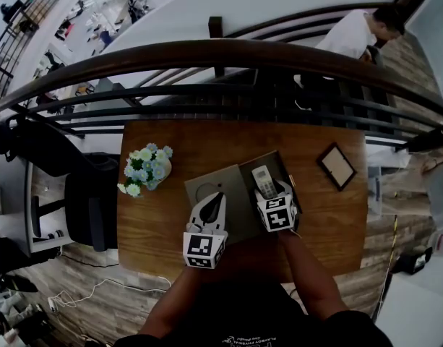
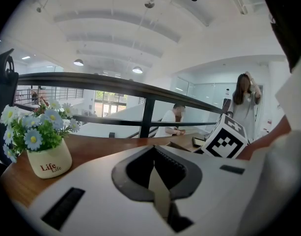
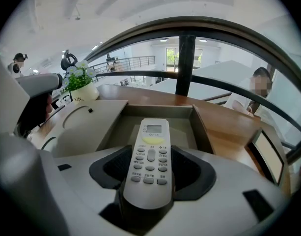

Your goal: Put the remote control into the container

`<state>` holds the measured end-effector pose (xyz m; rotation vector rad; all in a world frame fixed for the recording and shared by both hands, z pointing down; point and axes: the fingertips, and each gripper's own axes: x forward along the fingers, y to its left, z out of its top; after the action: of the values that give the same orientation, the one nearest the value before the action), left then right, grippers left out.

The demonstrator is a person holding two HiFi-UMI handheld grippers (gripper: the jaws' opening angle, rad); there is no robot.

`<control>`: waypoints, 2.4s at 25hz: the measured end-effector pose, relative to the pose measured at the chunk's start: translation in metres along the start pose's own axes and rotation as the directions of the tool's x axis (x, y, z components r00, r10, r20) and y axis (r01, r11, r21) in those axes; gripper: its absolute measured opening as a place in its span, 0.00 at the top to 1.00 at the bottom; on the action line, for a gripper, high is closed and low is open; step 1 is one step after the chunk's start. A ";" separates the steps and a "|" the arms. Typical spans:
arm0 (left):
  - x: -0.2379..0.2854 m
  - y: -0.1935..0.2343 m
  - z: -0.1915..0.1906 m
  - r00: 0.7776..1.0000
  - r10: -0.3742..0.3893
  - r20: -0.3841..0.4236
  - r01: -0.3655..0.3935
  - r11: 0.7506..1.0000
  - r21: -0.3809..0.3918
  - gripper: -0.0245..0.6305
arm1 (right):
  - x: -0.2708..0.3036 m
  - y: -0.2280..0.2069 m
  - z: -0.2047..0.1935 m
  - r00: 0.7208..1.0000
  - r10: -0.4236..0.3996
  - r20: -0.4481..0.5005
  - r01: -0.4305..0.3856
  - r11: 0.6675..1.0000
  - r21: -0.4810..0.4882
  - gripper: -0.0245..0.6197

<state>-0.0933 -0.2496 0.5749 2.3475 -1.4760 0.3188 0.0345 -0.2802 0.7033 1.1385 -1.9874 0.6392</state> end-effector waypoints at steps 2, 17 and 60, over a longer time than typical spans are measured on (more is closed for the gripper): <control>0.000 0.001 0.001 1.000 0.001 0.000 -0.001 1.000 -0.002 0.95 | 0.004 0.000 -0.001 1.000 0.005 0.007 -0.005 1.000 -0.009 0.55; -0.002 -0.009 0.006 1.000 -0.008 0.012 0.008 1.000 0.026 0.95 | 0.006 -0.003 -0.008 0.998 0.001 -0.070 -0.003 0.999 -0.032 0.55; -0.107 -0.161 0.103 0.952 -0.147 0.270 0.103 0.980 0.168 0.95 | -0.340 0.015 0.056 0.612 -0.174 0.771 0.203 0.977 0.059 0.92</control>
<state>0.0063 -0.1392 0.4136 2.6873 -1.4582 0.0671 0.1129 -0.1425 0.3974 1.7827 -2.4964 -0.0564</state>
